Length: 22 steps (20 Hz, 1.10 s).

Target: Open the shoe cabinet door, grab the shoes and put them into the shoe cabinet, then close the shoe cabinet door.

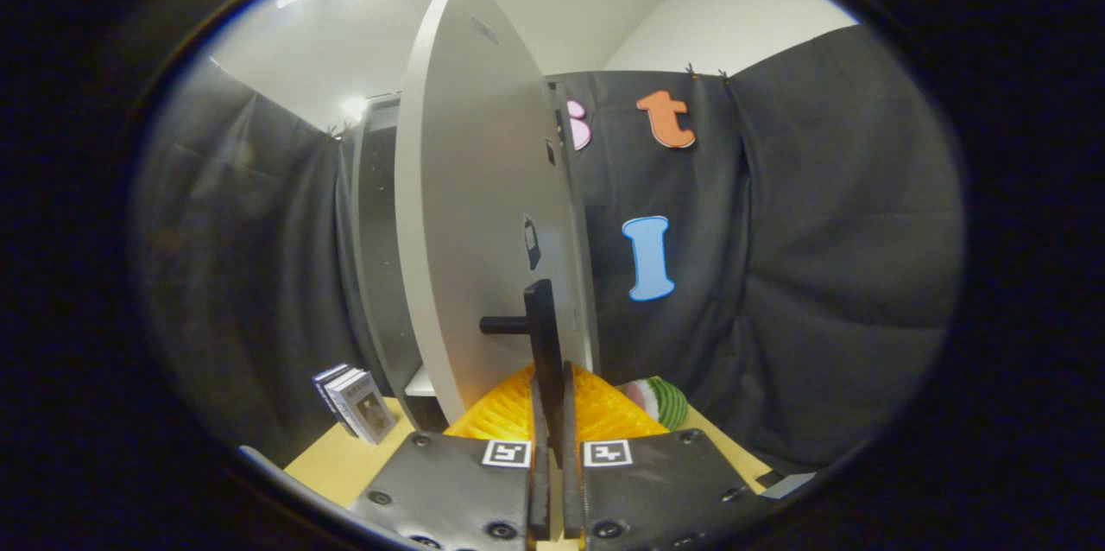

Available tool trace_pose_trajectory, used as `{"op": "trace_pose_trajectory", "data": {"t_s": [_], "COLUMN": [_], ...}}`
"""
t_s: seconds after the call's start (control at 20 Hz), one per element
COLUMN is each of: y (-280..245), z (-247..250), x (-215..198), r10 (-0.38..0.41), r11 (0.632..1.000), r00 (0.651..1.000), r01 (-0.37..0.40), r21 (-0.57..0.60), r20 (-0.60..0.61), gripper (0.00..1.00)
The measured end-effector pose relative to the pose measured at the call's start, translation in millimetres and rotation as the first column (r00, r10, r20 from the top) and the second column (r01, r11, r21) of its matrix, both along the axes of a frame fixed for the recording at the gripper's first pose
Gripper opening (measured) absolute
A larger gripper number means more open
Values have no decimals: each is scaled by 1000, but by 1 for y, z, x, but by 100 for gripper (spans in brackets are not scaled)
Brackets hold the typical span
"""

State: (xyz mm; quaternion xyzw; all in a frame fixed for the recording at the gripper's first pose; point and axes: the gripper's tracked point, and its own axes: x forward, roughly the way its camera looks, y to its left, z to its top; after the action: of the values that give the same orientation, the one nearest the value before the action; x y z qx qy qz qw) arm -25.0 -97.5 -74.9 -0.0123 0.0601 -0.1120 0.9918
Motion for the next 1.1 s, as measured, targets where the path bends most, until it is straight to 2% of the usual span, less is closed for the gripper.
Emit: {"op": "trace_pose_trajectory", "data": {"t_s": [0.25,0.55,0.85,0.9,1.1], "y": [-17,-28,-38,-43,-58], "z": [1,4,8,6,15], "x": [-7,-12,-18,-11,-27], "r10": [-54,-52,-89,-108,-162], "r11": [998,999,996,994,987], "r00": [999,999,996,994,986], "r01": [54,52,89,108,162], "r21": [10,-13,-8,-12,-5], "r20": [3,2,22,26,49], "gripper": [5,4,3,2,2]}}
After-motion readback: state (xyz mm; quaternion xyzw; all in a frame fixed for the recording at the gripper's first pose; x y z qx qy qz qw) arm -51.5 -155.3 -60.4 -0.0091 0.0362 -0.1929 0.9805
